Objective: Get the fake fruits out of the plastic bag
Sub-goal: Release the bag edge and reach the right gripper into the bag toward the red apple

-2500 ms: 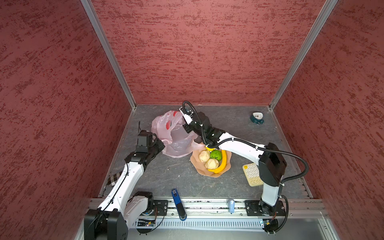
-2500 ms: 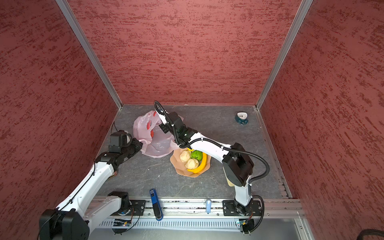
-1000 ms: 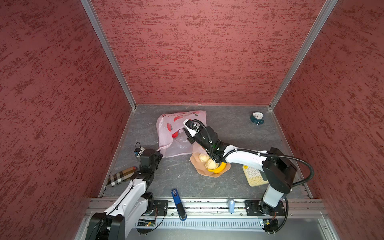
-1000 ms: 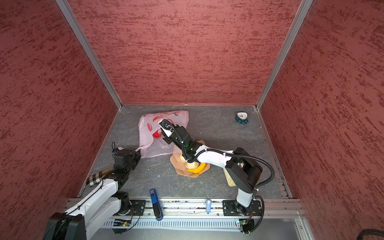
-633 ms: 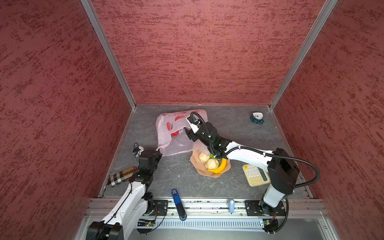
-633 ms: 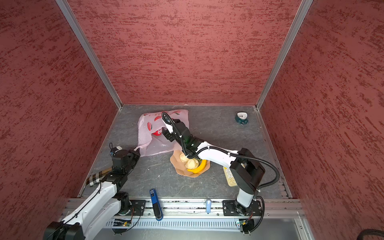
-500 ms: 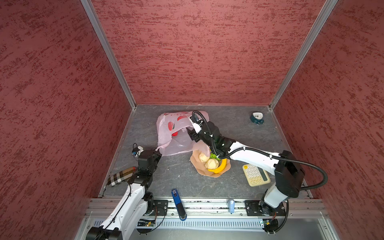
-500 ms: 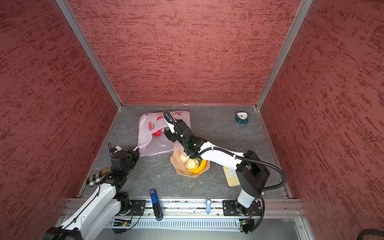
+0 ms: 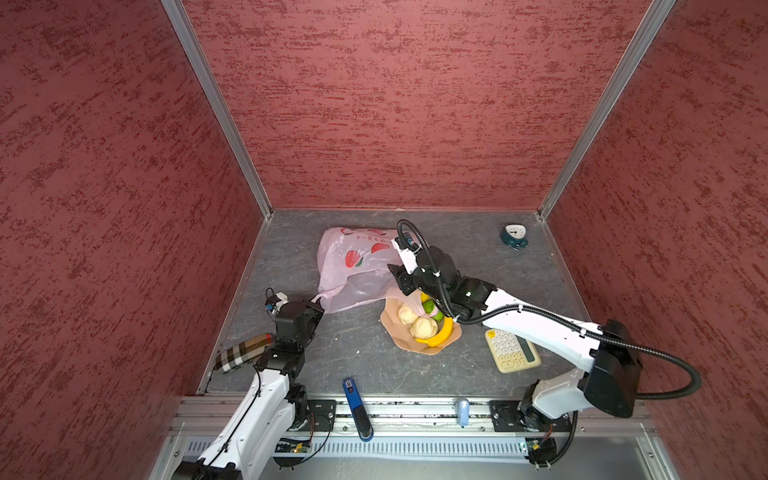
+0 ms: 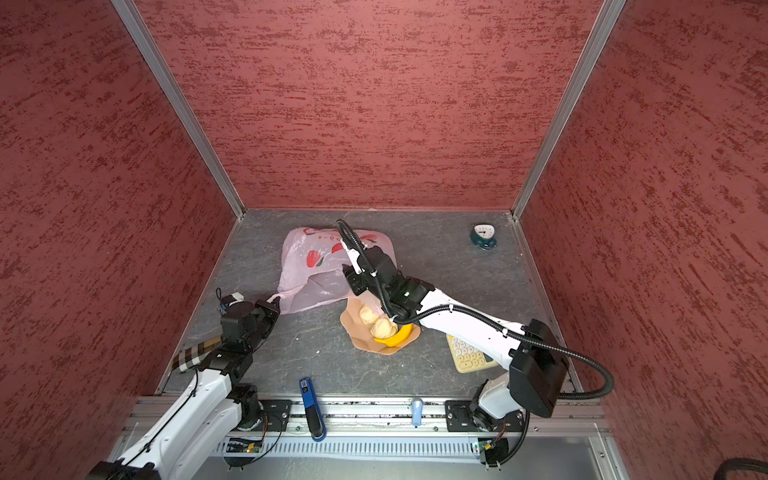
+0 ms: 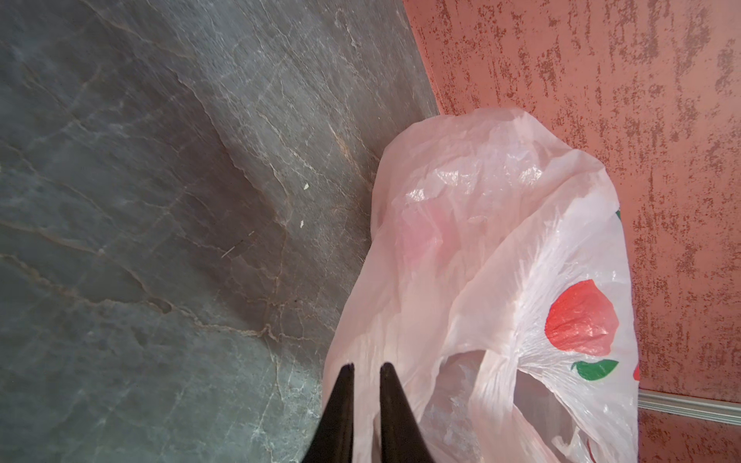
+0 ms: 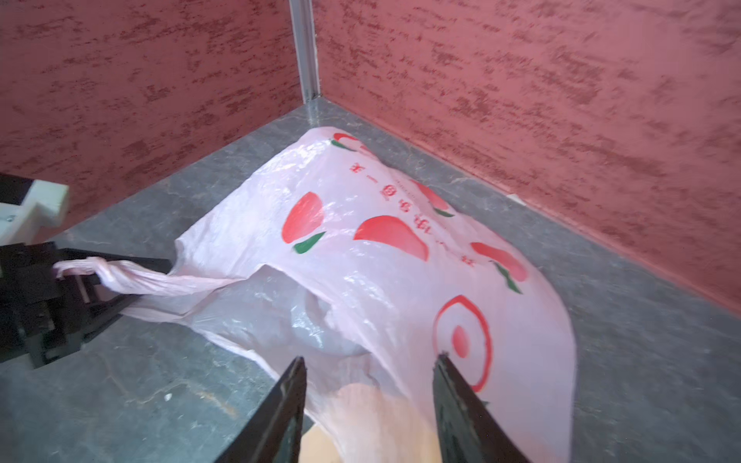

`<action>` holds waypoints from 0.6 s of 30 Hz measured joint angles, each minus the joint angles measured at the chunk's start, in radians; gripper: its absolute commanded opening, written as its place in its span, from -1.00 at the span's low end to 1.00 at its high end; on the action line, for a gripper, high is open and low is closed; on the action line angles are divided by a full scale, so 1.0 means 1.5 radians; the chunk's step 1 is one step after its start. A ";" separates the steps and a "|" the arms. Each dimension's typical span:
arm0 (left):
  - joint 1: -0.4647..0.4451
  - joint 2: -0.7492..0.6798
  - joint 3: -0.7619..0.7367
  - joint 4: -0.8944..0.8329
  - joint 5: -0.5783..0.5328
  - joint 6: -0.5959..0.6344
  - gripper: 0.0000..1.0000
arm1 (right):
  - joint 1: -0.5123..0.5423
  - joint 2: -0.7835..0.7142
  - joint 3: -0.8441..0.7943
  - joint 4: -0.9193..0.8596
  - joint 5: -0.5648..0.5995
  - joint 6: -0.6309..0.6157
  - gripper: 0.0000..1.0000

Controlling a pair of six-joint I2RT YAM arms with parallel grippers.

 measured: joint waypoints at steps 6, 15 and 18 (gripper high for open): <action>-0.003 -0.019 0.019 -0.003 0.014 -0.005 -0.70 | 0.013 0.110 0.014 0.019 -0.057 0.088 -0.14; -0.008 -0.031 0.049 -0.004 0.039 -0.015 -0.70 | 0.016 0.272 0.099 0.054 -0.069 0.152 -0.19; -0.012 -0.038 0.049 -0.005 0.044 -0.015 -0.70 | 0.016 0.308 0.134 0.080 -0.062 0.171 -0.20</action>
